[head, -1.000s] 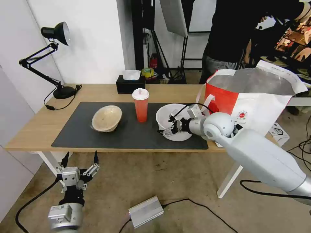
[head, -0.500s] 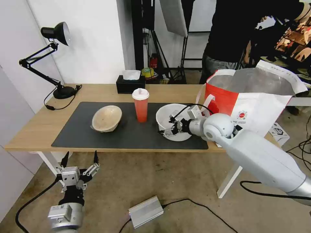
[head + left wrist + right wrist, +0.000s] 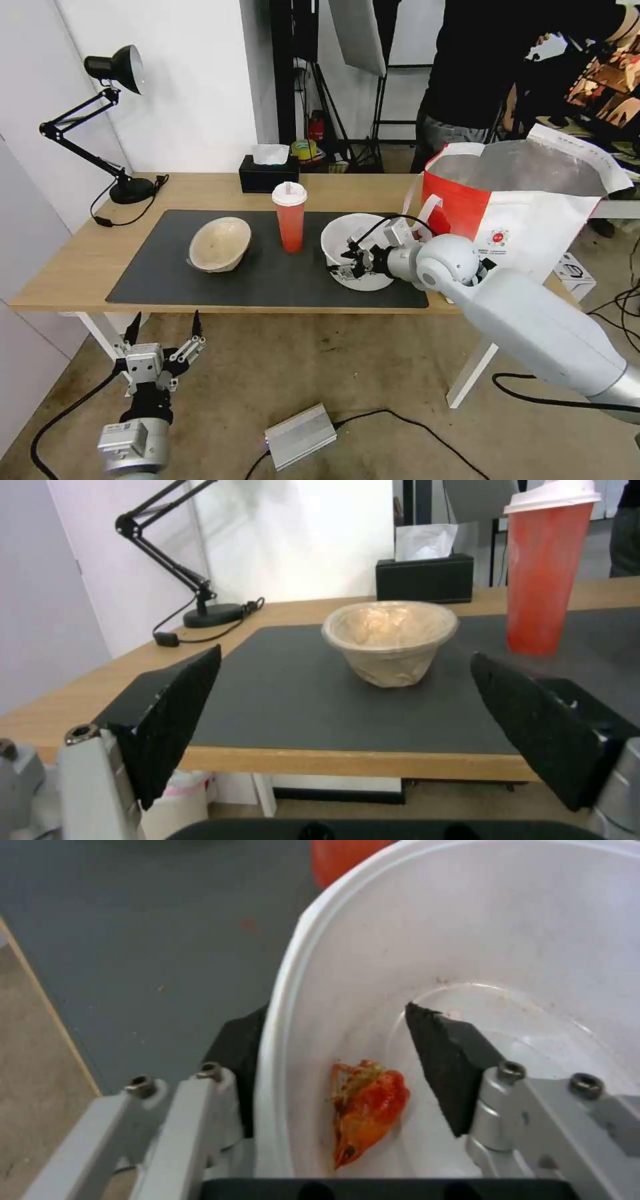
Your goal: Pick up the trash from the table and place it into the takeout bag.
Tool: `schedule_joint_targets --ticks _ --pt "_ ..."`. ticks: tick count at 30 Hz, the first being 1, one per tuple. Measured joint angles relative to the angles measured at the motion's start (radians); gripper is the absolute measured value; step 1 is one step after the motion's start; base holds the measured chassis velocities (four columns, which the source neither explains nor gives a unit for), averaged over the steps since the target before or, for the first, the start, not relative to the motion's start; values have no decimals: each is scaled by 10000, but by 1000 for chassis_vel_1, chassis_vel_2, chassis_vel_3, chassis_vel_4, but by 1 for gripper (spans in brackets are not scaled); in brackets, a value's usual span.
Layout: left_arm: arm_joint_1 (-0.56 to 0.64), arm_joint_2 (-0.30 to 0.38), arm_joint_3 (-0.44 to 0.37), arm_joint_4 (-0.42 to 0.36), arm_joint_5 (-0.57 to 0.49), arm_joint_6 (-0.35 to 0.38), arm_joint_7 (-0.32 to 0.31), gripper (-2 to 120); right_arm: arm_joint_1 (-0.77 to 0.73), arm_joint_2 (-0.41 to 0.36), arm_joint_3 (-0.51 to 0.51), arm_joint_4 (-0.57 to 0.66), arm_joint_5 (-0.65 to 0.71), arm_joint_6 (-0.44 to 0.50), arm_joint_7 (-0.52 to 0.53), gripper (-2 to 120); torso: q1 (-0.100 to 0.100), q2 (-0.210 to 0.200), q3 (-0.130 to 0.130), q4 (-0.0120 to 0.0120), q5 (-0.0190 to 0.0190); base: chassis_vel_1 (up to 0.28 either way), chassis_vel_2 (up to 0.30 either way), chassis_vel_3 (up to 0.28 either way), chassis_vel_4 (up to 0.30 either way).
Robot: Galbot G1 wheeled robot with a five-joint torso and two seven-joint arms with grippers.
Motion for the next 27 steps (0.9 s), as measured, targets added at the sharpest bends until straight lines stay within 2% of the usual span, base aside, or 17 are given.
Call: schedule_joint_targets --ticks 11,20,23,27 --pt "7 -1 -1 -24 -3 0 -1 100 41 100 -130 -70 156 0 165 49 0 0 0 0 0 0 0 0 0" --pt "22 -2 -15 -26 -3 0 -1 100 71 284 -179 -182 356 1 360 42 0 0 0 0 0 0 0 0 0" --pt "27 -2 -18 -28 -4 0 -2 100 80 333 -208 -191 400 1 411 29 0 0 0 0 0 0 0 0 0" --pt "40 -1 -21 -41 -4 0 -2 100 81 351 -215 -191 447 1 453 25 0 0 0 0 0 0 0 0 0"
